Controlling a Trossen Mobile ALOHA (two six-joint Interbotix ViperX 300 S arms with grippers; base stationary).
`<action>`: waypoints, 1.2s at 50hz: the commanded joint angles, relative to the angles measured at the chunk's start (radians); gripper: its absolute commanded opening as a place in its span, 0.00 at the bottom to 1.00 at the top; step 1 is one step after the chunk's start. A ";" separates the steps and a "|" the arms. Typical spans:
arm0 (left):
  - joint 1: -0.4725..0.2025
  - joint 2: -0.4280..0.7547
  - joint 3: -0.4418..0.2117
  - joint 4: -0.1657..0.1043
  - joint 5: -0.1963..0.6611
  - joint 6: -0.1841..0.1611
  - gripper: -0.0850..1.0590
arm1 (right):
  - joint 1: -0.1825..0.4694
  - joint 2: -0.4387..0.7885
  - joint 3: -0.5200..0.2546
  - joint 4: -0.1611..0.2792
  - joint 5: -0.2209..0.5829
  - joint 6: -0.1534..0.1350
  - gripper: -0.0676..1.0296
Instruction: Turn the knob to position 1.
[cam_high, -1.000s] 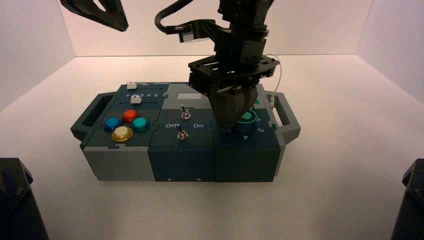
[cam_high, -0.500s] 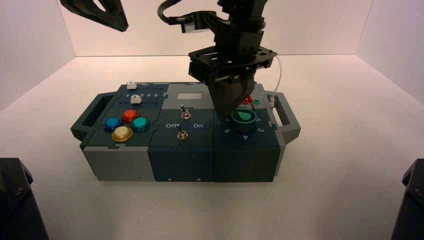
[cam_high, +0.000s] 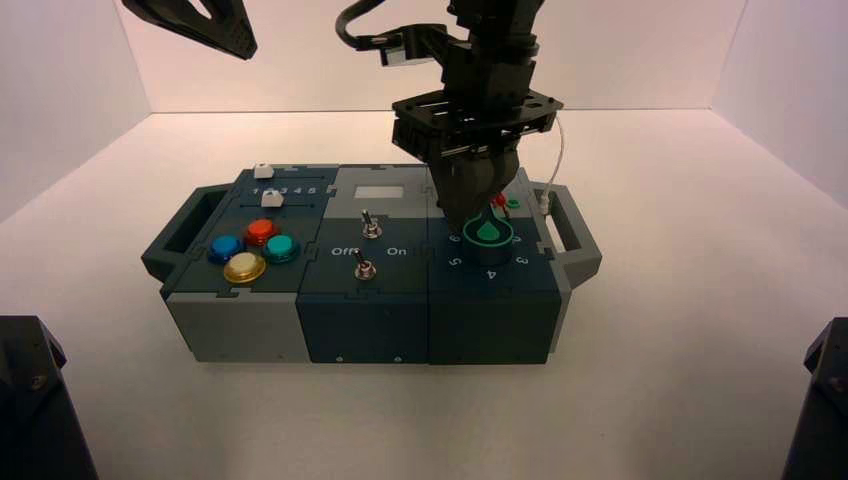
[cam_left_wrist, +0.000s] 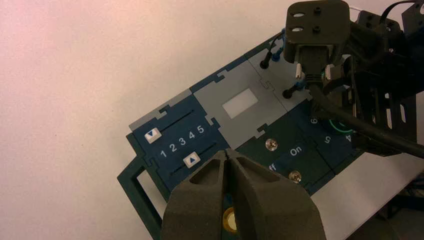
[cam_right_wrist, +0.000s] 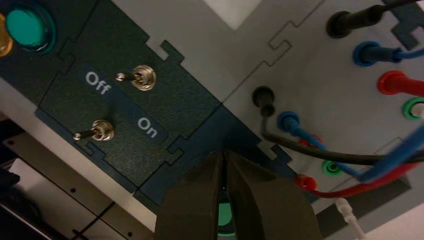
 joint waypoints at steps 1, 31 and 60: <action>-0.003 -0.005 -0.037 0.003 -0.005 0.005 0.05 | -0.002 -0.014 -0.025 -0.005 0.003 0.002 0.04; -0.003 -0.003 -0.037 0.008 -0.005 0.005 0.05 | 0.000 -0.077 -0.035 -0.003 0.035 0.002 0.04; -0.003 0.028 -0.051 0.018 0.026 0.034 0.05 | 0.000 -0.350 0.032 0.041 0.232 0.038 0.04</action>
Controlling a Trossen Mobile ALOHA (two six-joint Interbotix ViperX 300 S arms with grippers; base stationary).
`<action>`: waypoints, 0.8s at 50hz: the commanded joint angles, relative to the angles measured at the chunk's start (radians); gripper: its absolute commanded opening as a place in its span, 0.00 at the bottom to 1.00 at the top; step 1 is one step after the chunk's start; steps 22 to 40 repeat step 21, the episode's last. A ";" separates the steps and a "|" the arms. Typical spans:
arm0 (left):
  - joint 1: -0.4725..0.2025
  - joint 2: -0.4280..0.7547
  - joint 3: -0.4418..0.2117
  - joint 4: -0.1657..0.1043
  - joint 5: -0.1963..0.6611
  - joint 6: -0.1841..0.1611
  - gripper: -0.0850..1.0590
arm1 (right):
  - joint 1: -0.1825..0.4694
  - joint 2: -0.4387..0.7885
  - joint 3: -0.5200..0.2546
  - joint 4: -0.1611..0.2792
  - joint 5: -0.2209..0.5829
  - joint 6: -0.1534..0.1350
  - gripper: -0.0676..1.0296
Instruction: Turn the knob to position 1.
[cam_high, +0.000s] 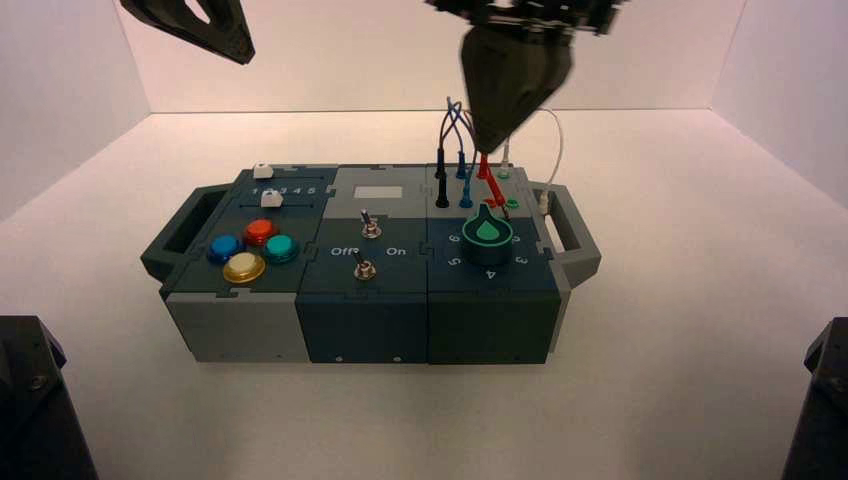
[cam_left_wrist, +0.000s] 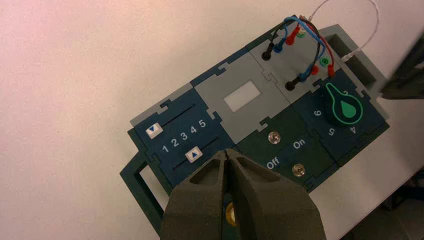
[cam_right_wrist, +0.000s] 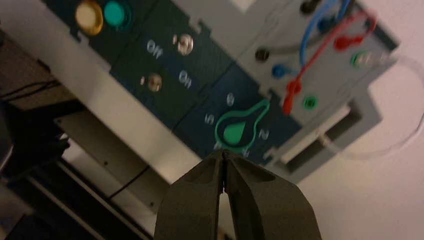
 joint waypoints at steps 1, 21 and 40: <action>-0.003 0.005 -0.034 0.003 -0.005 0.015 0.05 | -0.002 -0.046 0.017 0.015 0.003 0.009 0.04; -0.003 0.005 -0.034 0.005 -0.011 0.018 0.05 | -0.003 -0.035 0.041 0.014 -0.037 0.012 0.04; -0.003 0.005 -0.034 0.005 -0.011 0.018 0.05 | -0.003 -0.035 0.041 0.014 -0.037 0.012 0.04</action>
